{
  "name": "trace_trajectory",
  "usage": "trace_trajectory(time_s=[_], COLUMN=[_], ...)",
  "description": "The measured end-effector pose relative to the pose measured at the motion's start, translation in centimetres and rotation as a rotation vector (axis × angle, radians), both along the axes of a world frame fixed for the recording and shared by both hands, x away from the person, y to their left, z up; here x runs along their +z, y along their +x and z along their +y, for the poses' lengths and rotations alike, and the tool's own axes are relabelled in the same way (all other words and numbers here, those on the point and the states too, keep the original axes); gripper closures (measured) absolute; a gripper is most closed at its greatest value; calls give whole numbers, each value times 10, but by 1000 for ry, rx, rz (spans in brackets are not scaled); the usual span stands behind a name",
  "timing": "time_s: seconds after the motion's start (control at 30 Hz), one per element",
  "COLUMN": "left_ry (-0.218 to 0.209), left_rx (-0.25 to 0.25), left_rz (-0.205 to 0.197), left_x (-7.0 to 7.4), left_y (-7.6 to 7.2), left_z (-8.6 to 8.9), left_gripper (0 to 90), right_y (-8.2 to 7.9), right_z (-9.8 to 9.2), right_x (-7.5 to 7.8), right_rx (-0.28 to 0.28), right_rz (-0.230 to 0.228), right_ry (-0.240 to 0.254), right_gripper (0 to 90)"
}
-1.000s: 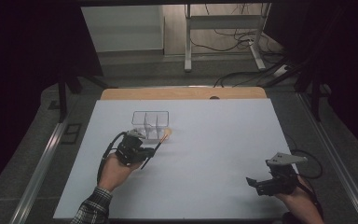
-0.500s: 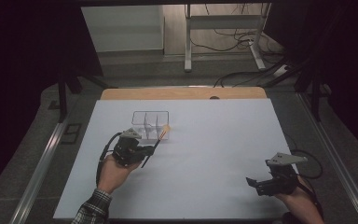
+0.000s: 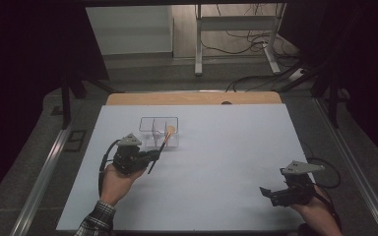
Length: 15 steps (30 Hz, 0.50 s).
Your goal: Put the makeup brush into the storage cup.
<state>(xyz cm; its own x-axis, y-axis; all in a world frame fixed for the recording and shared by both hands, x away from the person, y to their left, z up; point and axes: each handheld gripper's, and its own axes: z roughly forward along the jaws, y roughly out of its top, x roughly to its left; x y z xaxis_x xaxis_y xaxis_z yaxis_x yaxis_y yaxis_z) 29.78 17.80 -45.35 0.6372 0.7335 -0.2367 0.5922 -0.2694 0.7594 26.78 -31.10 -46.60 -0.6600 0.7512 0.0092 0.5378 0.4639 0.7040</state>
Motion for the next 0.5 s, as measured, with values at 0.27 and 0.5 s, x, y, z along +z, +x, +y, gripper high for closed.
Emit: trace_trajectory(time_s=[0.27,0.5], left_ry=[-32,-65], left_rx=[20,35], left_rz=[-42,-71], left_x=[4,6], left_y=[-2,-3], left_z=[3,4], left_gripper=[838,838], right_y=[0,0], right_z=[0,0], right_x=[0,0], right_rx=[-1,-1], right_rz=[-1,-6], right_ry=[0,3], right_gripper=[0,0])
